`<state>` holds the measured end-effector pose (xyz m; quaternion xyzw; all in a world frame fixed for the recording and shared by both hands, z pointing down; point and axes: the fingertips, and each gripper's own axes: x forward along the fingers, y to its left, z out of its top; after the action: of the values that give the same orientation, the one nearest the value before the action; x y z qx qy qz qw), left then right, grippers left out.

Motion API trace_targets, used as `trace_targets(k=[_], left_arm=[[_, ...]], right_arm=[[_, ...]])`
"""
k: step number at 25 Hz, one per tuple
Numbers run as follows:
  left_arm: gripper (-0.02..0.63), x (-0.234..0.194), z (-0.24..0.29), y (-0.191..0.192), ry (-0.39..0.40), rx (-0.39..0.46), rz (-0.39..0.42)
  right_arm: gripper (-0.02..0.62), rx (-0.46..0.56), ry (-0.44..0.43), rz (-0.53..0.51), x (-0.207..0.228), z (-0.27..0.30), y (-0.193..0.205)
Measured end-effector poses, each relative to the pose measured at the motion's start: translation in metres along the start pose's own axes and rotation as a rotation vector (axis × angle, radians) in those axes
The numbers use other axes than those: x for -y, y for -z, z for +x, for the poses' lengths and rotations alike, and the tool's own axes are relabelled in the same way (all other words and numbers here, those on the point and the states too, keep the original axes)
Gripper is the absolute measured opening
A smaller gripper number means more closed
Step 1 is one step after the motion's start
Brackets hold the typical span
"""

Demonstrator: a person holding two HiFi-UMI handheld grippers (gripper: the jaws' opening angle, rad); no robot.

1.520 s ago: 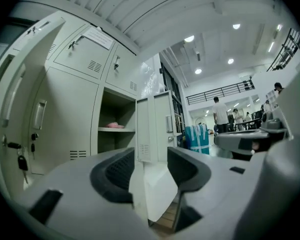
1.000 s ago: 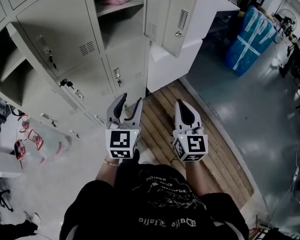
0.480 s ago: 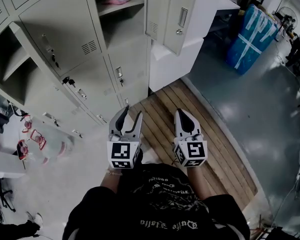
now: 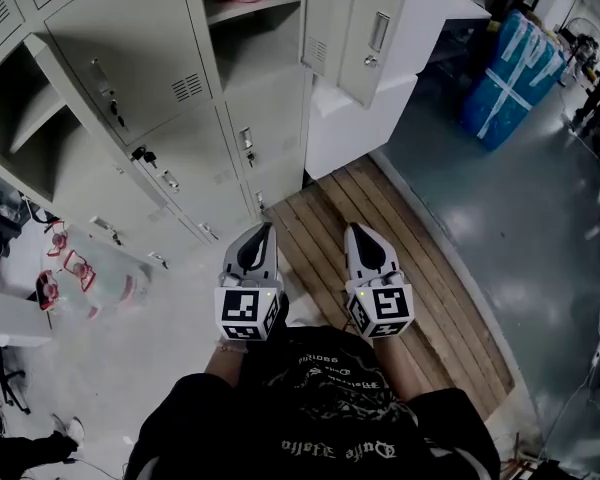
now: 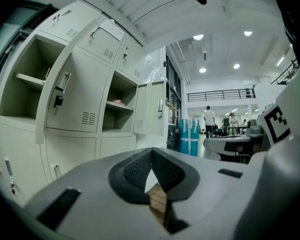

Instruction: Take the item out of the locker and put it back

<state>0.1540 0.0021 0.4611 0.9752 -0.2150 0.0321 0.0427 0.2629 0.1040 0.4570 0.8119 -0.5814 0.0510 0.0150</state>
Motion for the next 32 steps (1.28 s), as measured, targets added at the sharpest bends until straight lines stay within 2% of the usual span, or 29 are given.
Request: trace_targets(k=[4, 7, 17, 22, 26, 32], left_arm=[[0.006, 0.003, -0.001, 0.001, 0.047, 0.011, -0.052], [0.006, 0.0, 0.0, 0.0, 0.045, 0.009, -0.017], [0.006, -0.005, 0.004, 0.0, 0.03, -0.001, 0.019], [0.006, -0.006, 0.006, -0.001, 0.028, -0.001, -0.002], [0.006, -0.006, 0.005, -0.005, 0.029, 0.008, 0.028], [0.006, -0.009, 0.0, -0.004, 0.023, 0.007, 0.031]], right_arm=[[0.005, -0.005, 0.007, 0.043, 0.005, 0.002, 0.004], [0.005, -0.009, 0.024, 0.041, 0.01, 0.002, 0.004], [0.005, -0.002, 0.02, 0.021, 0.004, 0.004, 0.0], [0.003, 0.0, 0.014, 0.002, 0.002, 0.005, -0.002], [0.003, -0.003, 0.02, -0.001, 0.001, 0.005, 0.0], [0.003, 0.012, 0.023, -0.013, 0.0, 0.002, -0.005]])
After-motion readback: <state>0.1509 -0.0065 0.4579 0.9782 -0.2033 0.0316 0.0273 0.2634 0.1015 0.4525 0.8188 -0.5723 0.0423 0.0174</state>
